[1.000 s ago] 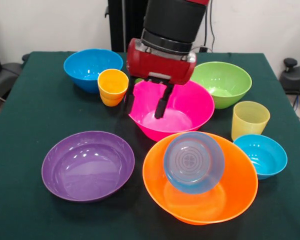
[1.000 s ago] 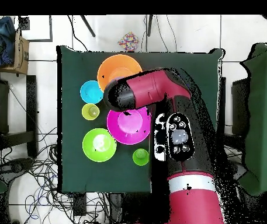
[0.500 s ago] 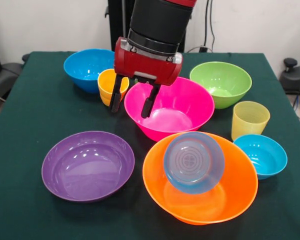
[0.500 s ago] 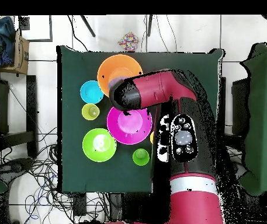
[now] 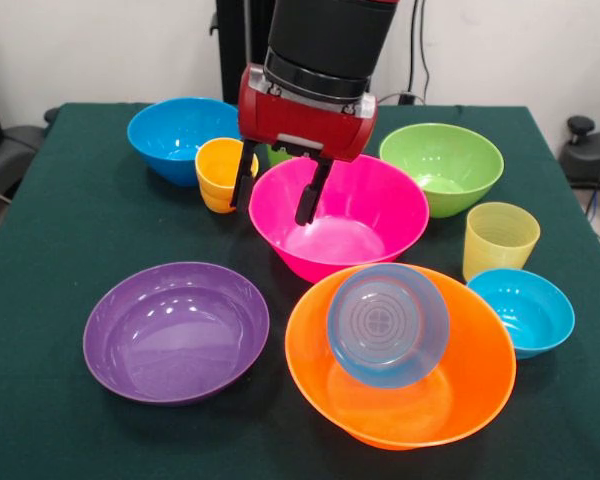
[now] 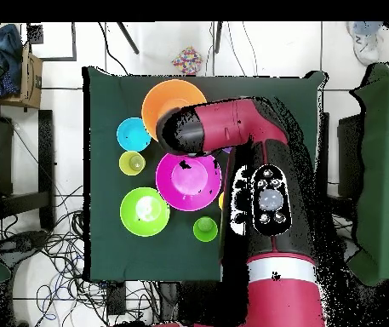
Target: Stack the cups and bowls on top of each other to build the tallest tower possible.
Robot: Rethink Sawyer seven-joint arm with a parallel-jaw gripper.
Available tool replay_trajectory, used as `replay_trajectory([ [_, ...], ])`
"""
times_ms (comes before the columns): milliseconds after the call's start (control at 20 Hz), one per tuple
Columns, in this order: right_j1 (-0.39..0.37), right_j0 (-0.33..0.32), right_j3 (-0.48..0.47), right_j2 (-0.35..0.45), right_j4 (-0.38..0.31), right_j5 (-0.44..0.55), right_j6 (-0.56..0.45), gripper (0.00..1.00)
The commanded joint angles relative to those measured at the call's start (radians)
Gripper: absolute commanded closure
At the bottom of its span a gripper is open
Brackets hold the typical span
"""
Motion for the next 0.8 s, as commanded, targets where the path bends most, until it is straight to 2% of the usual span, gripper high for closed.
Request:
replay_trajectory([
  [50, 0.000, 0.027, -0.074, 0.077, 0.024, 0.153, -0.104, 0.00],
  [200, 0.004, 0.025, -0.093, 0.086, 0.033, 0.173, -0.118, 0.00],
  [500, 0.027, 0.001, -0.098, 0.145, 0.061, 0.125, -0.161, 0.00],
  [800, 0.035, -0.001, -0.100, 0.159, 0.080, 0.114, -0.157, 0.00],
])
